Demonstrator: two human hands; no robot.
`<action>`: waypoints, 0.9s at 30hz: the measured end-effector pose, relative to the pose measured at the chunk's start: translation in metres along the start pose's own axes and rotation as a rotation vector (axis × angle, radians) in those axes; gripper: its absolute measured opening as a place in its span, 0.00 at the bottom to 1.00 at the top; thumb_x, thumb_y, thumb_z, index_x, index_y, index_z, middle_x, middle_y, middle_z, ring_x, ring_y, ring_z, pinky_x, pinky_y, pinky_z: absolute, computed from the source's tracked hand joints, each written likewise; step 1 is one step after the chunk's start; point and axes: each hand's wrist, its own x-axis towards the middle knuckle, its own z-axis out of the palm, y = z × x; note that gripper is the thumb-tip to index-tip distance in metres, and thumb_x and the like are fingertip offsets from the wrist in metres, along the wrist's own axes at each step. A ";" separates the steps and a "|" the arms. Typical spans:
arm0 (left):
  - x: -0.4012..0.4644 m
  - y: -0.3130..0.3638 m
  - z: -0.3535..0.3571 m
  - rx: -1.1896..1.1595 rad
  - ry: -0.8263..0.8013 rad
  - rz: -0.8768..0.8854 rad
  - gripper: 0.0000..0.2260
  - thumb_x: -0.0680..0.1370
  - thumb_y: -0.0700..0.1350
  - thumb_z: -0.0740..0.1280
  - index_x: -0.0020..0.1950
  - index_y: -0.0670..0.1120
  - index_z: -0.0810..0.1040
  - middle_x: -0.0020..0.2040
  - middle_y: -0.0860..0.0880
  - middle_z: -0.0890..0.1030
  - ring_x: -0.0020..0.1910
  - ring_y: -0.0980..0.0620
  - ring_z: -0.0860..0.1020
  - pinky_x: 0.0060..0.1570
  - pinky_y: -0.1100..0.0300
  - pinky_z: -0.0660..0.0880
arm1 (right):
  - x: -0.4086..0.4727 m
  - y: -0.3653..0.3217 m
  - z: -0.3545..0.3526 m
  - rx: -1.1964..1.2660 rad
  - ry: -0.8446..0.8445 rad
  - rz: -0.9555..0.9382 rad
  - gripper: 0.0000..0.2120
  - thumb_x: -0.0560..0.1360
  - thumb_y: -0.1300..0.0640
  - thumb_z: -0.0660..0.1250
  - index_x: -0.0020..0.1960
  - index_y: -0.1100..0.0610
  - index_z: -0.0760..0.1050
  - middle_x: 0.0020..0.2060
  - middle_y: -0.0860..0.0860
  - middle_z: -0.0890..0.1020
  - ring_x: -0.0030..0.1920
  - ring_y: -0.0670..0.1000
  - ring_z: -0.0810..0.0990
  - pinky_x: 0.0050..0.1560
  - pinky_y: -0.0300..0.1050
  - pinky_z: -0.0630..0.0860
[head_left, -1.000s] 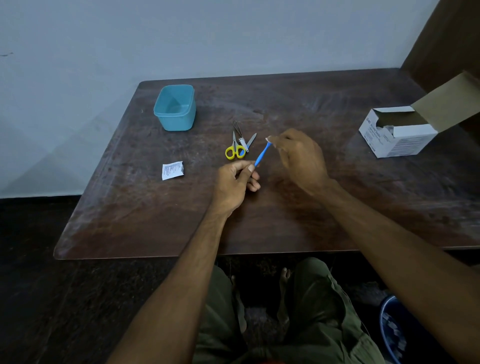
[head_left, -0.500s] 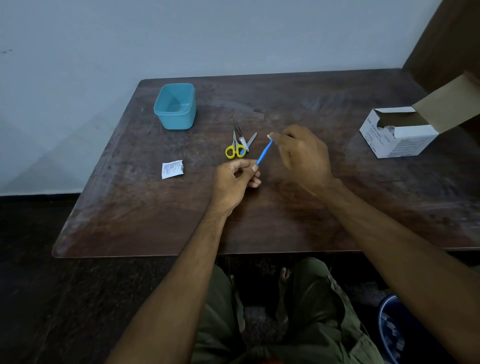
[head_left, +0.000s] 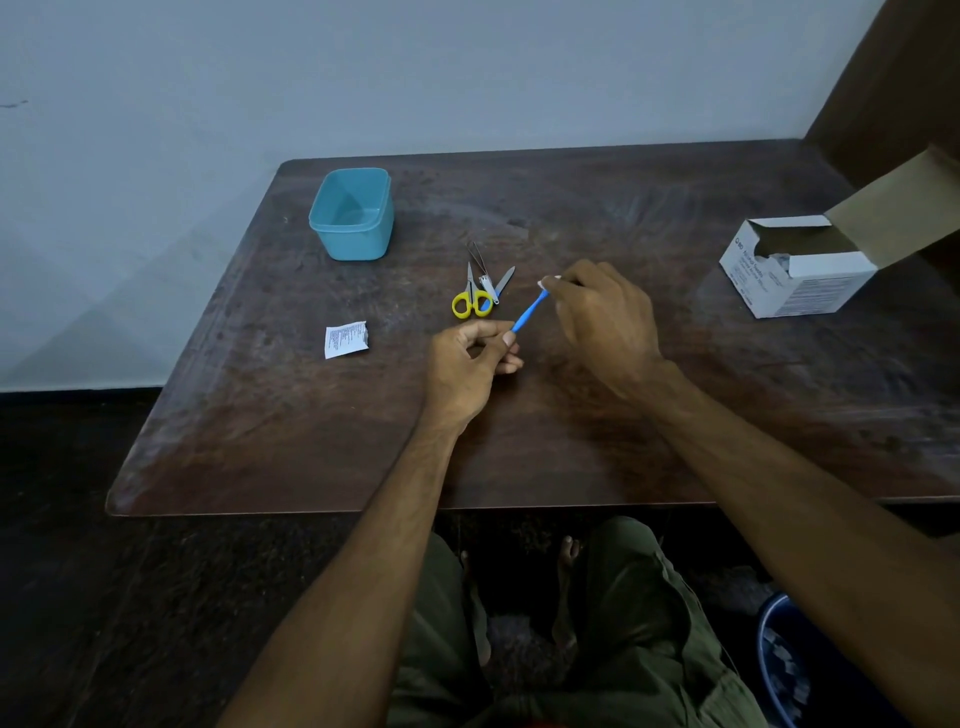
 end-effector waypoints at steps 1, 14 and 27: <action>0.000 0.000 0.000 -0.006 0.000 -0.002 0.05 0.78 0.35 0.67 0.50 0.42 0.81 0.36 0.48 0.82 0.31 0.56 0.81 0.34 0.68 0.77 | -0.001 -0.002 0.001 -0.013 0.002 -0.045 0.15 0.75 0.61 0.62 0.60 0.57 0.79 0.47 0.55 0.81 0.46 0.60 0.78 0.39 0.51 0.74; 0.000 0.003 0.002 -0.095 -0.001 -0.048 0.06 0.79 0.36 0.65 0.45 0.42 0.81 0.37 0.45 0.83 0.34 0.53 0.83 0.37 0.67 0.79 | -0.021 -0.028 0.008 0.161 -0.104 -0.084 0.13 0.78 0.56 0.62 0.59 0.55 0.78 0.51 0.54 0.80 0.51 0.58 0.78 0.42 0.51 0.76; -0.002 0.005 0.000 -0.116 -0.046 -0.074 0.06 0.80 0.36 0.64 0.49 0.39 0.81 0.35 0.47 0.83 0.32 0.54 0.83 0.35 0.69 0.78 | -0.017 -0.020 0.005 0.354 -0.077 -0.087 0.13 0.76 0.61 0.61 0.57 0.60 0.80 0.46 0.59 0.82 0.47 0.61 0.80 0.43 0.54 0.78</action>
